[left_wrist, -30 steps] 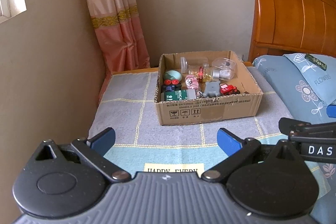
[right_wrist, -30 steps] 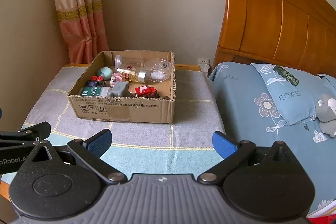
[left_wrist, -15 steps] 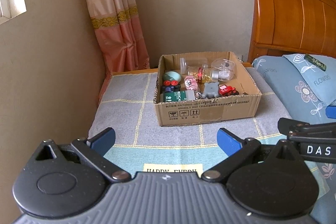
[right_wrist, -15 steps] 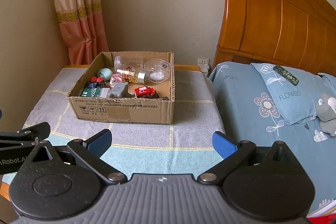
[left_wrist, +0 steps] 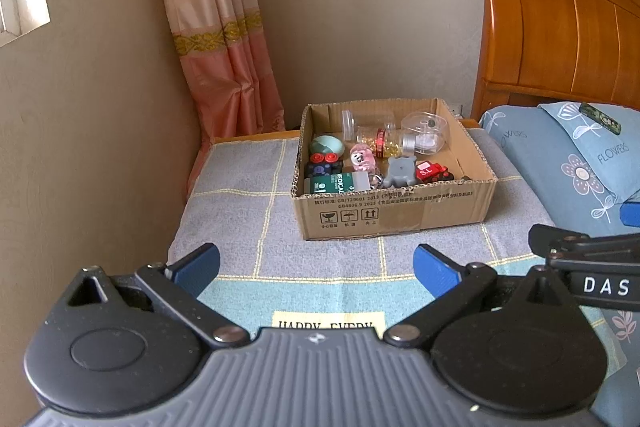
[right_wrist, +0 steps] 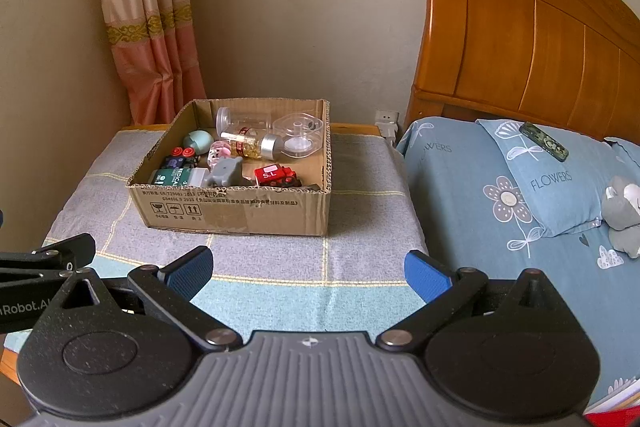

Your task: Organize rigid objects

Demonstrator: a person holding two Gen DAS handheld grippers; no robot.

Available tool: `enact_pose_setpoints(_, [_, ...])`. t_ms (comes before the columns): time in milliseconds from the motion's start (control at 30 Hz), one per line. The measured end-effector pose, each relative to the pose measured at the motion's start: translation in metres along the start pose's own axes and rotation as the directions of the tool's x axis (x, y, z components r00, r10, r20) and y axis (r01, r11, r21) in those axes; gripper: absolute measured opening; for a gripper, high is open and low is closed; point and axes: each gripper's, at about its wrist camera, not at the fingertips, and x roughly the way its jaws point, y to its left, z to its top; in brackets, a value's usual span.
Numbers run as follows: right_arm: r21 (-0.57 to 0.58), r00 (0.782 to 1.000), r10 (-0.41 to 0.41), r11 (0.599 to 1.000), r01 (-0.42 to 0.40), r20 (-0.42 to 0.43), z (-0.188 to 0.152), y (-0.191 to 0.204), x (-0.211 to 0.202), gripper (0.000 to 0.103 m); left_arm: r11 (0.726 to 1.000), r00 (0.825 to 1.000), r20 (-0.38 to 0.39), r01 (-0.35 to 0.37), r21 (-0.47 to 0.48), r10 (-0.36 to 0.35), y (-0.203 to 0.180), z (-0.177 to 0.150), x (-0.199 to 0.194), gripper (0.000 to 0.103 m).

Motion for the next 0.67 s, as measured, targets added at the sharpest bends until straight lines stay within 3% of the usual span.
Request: enact_pose_setpoints(667, [0.014, 1.0, -0.004, 1.0, 0.004, 0.005, -0.0003, -0.0017, -0.001, 0.103, 1.0, 1.0, -0.004, 0.002, 0.001, -0.002, -0.0021, -0.0012, -0.0015, 0.102])
